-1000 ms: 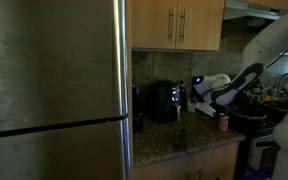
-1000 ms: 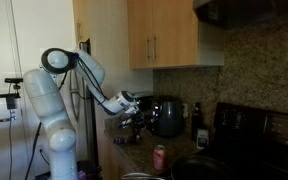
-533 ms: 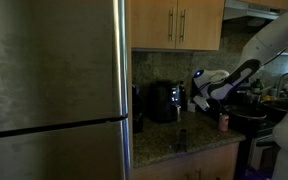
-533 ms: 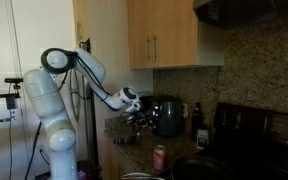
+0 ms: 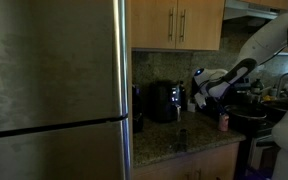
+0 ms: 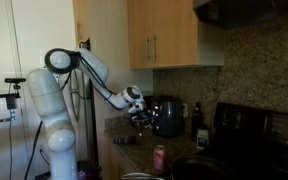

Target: Move the can to the right then back to the left of the counter

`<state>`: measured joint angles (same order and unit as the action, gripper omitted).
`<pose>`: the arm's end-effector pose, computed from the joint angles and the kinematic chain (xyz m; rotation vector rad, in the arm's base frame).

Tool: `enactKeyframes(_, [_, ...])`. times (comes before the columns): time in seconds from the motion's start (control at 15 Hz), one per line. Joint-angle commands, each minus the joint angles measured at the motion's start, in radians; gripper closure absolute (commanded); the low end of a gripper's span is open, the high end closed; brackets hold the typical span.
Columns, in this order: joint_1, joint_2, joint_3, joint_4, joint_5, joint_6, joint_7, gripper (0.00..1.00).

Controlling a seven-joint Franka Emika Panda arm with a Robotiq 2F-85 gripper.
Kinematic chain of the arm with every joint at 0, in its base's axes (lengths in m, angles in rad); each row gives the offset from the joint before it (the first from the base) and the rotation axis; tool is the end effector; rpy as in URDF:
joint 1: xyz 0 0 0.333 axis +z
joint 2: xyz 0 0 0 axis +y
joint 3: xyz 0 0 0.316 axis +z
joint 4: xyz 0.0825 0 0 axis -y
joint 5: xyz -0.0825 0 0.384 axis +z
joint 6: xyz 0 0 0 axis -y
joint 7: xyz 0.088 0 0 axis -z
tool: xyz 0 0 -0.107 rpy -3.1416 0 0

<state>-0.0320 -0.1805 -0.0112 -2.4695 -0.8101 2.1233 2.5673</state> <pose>0.4444 -0.0517 0.3585 1.3260 -2.3397 0.7914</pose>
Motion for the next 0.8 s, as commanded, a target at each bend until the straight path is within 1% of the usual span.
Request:
enactKeyframes(0.0, [-0.041, 0.053, -0.032, 0.066, 0.083, 0.027, 0.070, 0.00])
enactKeyframes(0.07, [-0.056, 0.049, -0.054, 0.093, 0.123, 0.017, 0.041, 0.00])
enactKeyframes(0.2, [-0.069, 0.057, -0.071, 0.119, 0.203, 0.010, 0.042, 0.00])
enactKeyframes(0.27, [-0.060, 0.034, -0.048, 0.083, 0.142, 0.003, 0.038, 0.00])
enactKeyframes(0.53, [-0.064, 0.034, -0.046, 0.090, 0.149, 0.000, 0.032, 0.00])
enactKeyframes(0.6, [-0.063, 0.047, -0.050, 0.103, 0.188, 0.000, 0.028, 0.00])
enactKeyframes(0.67, [-0.067, 0.065, -0.068, 0.126, 0.279, 0.005, 0.009, 0.00])
enactKeyframes(0.73, [-0.076, 0.076, -0.079, 0.137, 0.335, 0.002, 0.001, 0.00])
